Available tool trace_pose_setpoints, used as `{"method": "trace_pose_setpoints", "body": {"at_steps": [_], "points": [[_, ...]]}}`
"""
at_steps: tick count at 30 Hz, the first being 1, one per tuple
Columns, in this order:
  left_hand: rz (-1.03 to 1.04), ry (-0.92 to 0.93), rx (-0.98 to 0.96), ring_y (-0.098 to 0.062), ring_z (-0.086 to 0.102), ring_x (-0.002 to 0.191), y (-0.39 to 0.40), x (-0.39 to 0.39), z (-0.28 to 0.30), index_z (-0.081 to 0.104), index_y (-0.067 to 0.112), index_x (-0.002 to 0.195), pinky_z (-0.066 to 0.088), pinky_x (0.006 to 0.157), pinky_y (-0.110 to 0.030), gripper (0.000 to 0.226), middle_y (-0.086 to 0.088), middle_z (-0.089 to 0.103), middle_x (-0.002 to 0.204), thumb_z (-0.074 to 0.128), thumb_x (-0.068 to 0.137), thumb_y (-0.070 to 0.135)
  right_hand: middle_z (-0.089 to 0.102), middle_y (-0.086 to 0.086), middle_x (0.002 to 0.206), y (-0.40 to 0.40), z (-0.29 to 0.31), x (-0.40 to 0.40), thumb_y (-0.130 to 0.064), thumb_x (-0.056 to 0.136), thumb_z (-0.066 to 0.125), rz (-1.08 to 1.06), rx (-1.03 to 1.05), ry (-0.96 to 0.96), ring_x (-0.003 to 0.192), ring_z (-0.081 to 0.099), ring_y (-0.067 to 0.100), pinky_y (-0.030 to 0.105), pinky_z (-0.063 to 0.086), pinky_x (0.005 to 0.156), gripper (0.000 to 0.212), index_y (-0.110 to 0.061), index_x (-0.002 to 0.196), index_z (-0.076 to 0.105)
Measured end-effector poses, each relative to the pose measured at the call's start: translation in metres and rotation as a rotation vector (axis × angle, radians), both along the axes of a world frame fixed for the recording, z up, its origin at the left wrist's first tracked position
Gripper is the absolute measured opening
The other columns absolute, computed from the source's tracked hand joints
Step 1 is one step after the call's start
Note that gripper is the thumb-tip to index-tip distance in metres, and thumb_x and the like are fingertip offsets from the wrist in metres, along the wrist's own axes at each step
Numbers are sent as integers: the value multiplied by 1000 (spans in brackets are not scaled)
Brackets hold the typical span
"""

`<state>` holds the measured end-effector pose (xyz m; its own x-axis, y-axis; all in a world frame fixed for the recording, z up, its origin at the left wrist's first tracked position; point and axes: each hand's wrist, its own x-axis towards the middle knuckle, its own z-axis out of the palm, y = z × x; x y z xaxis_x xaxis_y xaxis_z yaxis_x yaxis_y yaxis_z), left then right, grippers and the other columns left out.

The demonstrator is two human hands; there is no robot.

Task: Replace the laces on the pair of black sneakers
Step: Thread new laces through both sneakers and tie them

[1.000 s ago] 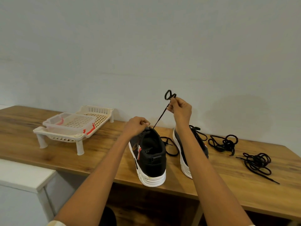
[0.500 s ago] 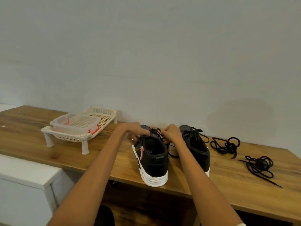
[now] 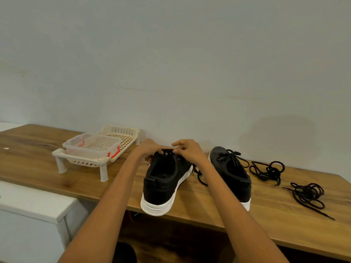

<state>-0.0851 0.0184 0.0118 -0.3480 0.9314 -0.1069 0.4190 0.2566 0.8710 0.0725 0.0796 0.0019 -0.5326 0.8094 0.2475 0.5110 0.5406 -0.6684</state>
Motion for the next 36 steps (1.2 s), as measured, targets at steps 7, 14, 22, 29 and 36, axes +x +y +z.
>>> {"method": "trace_pose_setpoints", "body": {"at_steps": [7,14,22,29,36], "points": [[130,-284,21,-29,59,100,-3,-1,-4,54,2,85,52,79,-35,11,-17,59,94,53,87,-9,72,9,103,-3,-2,-14,-11,89,63,-101,103,-33,94,65,19,19,43,77,17,-8,102,74],[155,-365,36,-21,59,79,-4,4,-7,54,2,92,52,69,-31,13,-14,58,89,51,87,-10,71,9,107,-5,0,-20,-11,88,64,-56,102,-94,99,64,20,20,44,82,18,-6,104,73],[102,-286,105,-17,62,72,-7,10,-5,57,-1,107,51,55,-26,17,-13,62,89,55,90,2,72,7,102,-6,4,-20,-9,84,68,-65,105,-133,93,64,18,20,45,76,14,-8,97,75],[-7,-237,85,-16,59,75,-7,5,-16,70,7,92,49,66,-26,18,-6,65,79,57,93,19,69,9,96,-7,4,-20,-10,82,70,-29,65,-75,83,60,17,26,48,70,17,-15,90,56],[133,-36,414,-13,62,80,2,16,-16,70,7,99,46,65,-17,16,-3,68,87,59,92,15,66,3,102,-4,11,-15,-23,96,54,-4,-7,42,74,61,13,24,48,74,24,-8,110,67]]}}
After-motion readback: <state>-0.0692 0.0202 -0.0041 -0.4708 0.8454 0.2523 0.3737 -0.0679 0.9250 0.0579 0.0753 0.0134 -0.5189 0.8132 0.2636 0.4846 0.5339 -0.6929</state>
